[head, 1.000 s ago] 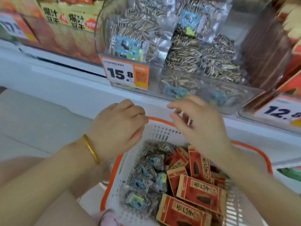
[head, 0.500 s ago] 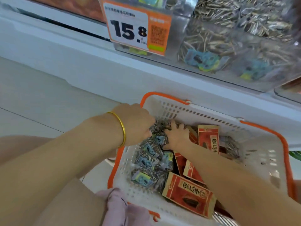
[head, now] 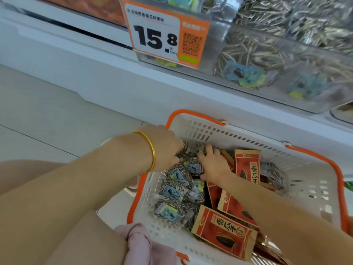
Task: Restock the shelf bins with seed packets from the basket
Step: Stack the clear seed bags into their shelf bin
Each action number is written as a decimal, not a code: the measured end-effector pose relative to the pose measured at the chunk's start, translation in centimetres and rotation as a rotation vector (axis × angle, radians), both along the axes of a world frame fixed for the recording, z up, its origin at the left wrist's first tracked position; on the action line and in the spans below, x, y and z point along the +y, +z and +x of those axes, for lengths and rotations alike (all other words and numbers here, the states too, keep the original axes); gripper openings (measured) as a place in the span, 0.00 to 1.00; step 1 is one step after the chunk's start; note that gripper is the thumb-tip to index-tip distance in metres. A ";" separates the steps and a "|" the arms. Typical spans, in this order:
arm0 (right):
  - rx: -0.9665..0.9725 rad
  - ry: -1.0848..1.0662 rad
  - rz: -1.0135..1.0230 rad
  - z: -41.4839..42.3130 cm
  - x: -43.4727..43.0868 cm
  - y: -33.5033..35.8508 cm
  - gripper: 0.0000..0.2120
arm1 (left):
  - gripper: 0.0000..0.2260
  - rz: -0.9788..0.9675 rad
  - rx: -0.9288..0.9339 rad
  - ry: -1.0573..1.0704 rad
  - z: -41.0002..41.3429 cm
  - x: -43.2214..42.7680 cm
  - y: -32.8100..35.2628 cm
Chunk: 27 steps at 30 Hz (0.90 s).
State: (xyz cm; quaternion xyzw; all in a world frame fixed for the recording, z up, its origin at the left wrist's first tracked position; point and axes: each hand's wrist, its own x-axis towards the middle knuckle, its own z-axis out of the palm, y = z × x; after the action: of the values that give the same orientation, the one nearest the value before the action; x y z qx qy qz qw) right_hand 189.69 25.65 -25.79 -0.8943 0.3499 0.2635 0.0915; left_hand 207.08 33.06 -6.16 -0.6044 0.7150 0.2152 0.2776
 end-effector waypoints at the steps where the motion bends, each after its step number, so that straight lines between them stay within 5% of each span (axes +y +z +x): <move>1: -0.027 -0.010 0.012 -0.5 0.0 0.8 0.36 | 0.19 0.001 0.003 0.006 0.0 0.0 -0.1; 7: -0.275 -0.227 0.133 -5.7 -0.2 8.2 0.40 | 0.19 -0.045 0.080 0.159 -1.1 -0.5 -0.9; 12: -0.585 -0.387 0.297 -8.8 0.8 14.3 0.40 | 0.16 -0.030 0.519 0.530 -4.6 -1.8 -1.5; 15: -0.678 -0.432 0.313 -10.3 1.0 16.0 0.39 | 0.24 0.041 0.800 0.851 -5.7 -2.1 -1.3; 19: -0.672 -0.460 0.346 -11.9 1.2 16.7 0.37 | 0.14 0.059 1.036 0.983 -6.6 -2.1 -0.6; 27: -0.671 -0.522 0.367 -13.7 0.4 16.0 0.10 | 0.12 -0.080 0.775 0.836 -5.5 -2.4 -0.3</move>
State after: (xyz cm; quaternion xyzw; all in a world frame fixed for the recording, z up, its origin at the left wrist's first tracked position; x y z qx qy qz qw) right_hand 176.00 26.07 -9.81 -0.7811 0.4620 -0.0146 0.4198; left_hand 201.57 30.69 -6.41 -0.7231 0.4722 0.4853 -0.1368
